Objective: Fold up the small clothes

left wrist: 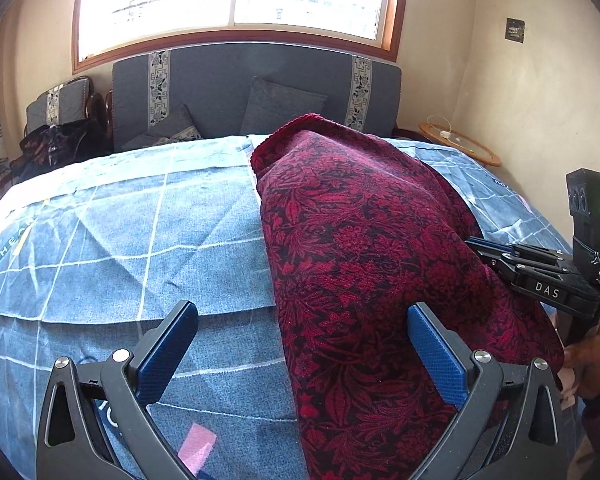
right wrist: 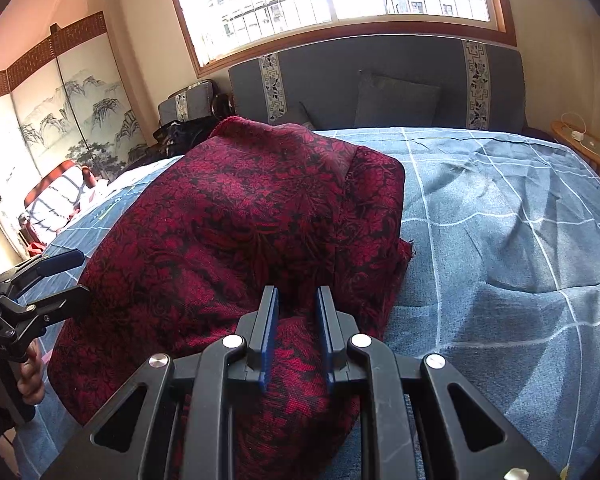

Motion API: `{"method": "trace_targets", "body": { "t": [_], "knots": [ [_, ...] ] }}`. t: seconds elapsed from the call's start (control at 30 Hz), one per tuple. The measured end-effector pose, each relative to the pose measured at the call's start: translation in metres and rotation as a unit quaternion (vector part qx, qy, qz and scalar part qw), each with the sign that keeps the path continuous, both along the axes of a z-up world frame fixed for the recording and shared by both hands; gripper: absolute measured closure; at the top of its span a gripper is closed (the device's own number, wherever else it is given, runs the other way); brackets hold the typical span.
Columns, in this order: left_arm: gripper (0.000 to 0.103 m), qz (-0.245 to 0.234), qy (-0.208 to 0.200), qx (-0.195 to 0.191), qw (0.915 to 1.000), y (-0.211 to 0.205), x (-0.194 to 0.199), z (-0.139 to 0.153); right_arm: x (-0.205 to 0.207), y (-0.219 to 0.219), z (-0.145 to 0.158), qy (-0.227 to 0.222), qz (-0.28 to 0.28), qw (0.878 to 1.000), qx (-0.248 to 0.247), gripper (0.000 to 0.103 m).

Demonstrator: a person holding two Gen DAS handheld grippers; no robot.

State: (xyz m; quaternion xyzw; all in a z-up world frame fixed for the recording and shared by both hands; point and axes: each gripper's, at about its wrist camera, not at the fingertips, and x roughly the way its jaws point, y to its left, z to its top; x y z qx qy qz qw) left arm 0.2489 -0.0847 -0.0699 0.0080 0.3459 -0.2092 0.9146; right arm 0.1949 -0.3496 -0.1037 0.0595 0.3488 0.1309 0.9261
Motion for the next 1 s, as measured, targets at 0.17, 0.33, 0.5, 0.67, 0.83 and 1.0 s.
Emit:
{"method": "trace_targets", "body": {
  "t": [0.17,0.33,0.5,0.67,0.83,1.0],
  "knots": [
    [0.0,-0.012,0.016,-0.017,0.9997,0.001,0.008,-0.006,-0.002,0.004,0.001,-0.002,-0.003,1.0,-0.008,0.087],
    [0.0,-0.042,0.019,-0.033,0.9984,0.002,0.018,-0.006,-0.001,0.004,0.001,-0.002,-0.004,1.0,-0.01,0.087],
    [0.0,-0.094,0.09,-0.137,0.9821,0.019,0.045,-0.014,-0.001,0.004,0.0,-0.003,-0.004,1.0,-0.013,0.087],
    [0.0,-0.121,0.129,-0.215,0.9604,0.037,0.071,-0.022,0.0,0.004,0.0,-0.003,-0.004,1.0,-0.013,0.087],
    [0.0,-0.165,0.169,-0.236,0.9427,0.035,0.092,-0.027,0.0,0.004,0.0,-0.003,-0.004,1.0,-0.013,0.087],
    [0.0,-0.218,0.212,-0.267,0.9145,0.031,0.106,-0.04,0.0,0.004,0.0,-0.003,-0.004,1.0,-0.013,0.086]
  ]
}}
